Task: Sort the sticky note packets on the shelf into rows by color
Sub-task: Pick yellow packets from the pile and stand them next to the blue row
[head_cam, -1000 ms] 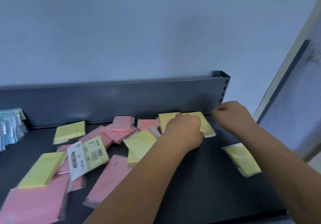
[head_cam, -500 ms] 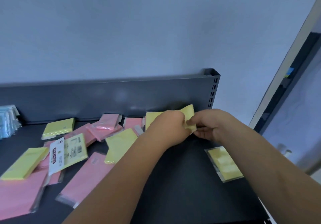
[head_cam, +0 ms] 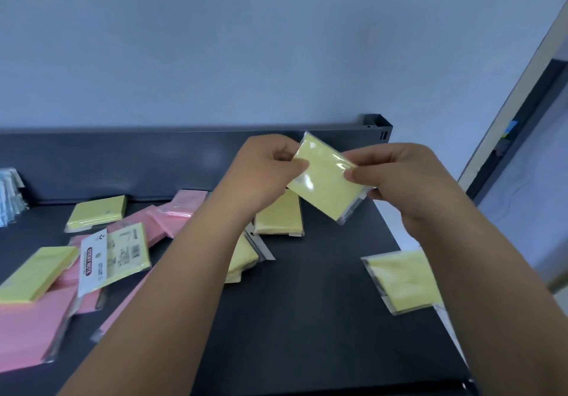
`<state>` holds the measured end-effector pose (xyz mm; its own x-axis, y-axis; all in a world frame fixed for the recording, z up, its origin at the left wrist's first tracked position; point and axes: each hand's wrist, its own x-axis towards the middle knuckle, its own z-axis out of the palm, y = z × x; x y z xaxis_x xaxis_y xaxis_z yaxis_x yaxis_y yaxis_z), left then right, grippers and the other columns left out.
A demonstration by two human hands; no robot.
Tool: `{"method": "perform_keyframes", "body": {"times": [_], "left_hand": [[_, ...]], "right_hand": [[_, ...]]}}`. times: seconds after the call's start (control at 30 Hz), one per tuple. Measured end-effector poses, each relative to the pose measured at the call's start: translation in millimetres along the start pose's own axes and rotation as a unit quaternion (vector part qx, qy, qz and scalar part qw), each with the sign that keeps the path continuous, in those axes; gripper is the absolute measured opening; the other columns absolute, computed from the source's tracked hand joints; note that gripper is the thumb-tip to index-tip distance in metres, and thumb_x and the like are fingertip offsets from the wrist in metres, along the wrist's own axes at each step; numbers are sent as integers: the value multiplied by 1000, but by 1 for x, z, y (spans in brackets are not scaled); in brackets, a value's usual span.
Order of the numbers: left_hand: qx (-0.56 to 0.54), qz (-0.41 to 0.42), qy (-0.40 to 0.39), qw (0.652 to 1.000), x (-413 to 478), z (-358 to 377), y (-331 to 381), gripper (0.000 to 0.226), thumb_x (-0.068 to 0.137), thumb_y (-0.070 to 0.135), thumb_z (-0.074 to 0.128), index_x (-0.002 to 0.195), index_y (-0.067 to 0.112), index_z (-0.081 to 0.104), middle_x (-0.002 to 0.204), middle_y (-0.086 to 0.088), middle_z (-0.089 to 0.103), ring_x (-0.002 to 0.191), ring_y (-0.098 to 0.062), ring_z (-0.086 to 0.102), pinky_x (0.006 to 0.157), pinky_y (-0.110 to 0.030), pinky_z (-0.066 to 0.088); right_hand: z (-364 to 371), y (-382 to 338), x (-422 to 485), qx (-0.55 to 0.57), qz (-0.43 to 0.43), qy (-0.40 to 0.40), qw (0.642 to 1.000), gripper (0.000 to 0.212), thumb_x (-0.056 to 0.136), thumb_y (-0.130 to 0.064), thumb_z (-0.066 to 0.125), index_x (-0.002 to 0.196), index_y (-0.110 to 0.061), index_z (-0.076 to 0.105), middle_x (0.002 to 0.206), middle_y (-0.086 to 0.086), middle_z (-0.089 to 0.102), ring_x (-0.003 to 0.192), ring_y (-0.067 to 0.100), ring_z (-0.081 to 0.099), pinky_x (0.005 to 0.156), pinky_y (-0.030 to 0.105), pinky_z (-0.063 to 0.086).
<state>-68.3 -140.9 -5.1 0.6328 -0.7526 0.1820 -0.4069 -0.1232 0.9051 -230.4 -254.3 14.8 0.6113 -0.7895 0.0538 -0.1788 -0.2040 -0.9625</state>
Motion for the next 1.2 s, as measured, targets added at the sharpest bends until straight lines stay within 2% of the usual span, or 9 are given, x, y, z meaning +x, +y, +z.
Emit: {"method": "perform_keyframes", "body": {"times": [0.13,0.3,0.4,0.5,0.57,0.77,0.93,1.07,1.2], "left_hand": [[-56,-27,35,997,-7,-28,2,5,93,12,71,94,15,75,89,2,77,75,-8,69,63,-24,60],[-90,-8,72,993,-24,-87,-6,5,94,10,70,93,13,74,83,3,75,75,-9,71,65,-28,63],[-84,-17,72,994,-36,-125,-26,5,94,11,70,95,8,74,81,0,71,74,-16,68,54,-23,59],[-23,-12,65,998,-44,-167,-52,14,94,16,70,91,3,70,70,0,54,66,-17,53,73,-47,64],[17,-4,59,998,-51,-196,-67,17,94,19,68,89,3,69,69,-2,52,66,-16,51,80,-53,61],[86,10,52,995,-72,-270,-99,21,92,24,67,85,4,69,83,-20,63,66,-27,58,74,-52,58],[81,18,40,996,-77,-297,-111,22,91,25,68,77,9,72,78,-17,64,76,-36,63,77,-54,58],[78,-10,27,997,-80,-311,-117,20,92,24,71,78,10,74,78,-11,71,71,-24,73,78,-52,61],[78,-10,63,995,-77,-335,-123,10,91,21,72,82,17,73,74,-1,75,66,-16,75,80,-49,62]], "right_hand": [[35,-5,-4,32,-15,76,997,16,85,-8,78,90,-23,80,87,-7,78,77,6,70,75,26,58],[83,-20,-10,67,14,55,996,7,88,-10,78,90,-16,78,85,2,79,69,11,74,79,31,63],[119,-26,-17,86,13,62,994,11,85,-5,79,94,-12,79,88,6,80,77,16,77,73,25,62],[160,-31,-27,99,6,87,991,13,85,-1,79,92,-12,79,86,7,80,75,15,76,67,20,60],[191,-34,-35,100,1,95,990,14,85,-1,79,89,-14,80,81,5,80,74,14,76,67,19,60],[275,-44,-61,96,9,120,988,18,84,0,79,89,-18,81,79,2,80,79,26,77,85,38,63],[299,-52,-77,103,20,133,986,16,85,-6,79,91,-21,81,82,0,80,82,23,78,66,33,64],[309,-63,-73,67,-7,131,989,21,84,-2,79,92,-21,81,79,2,80,84,33,76,87,43,63],[328,-76,-64,51,-32,95,994,21,85,-3,79,92,-23,80,79,0,80,80,24,78,81,36,65]]}}
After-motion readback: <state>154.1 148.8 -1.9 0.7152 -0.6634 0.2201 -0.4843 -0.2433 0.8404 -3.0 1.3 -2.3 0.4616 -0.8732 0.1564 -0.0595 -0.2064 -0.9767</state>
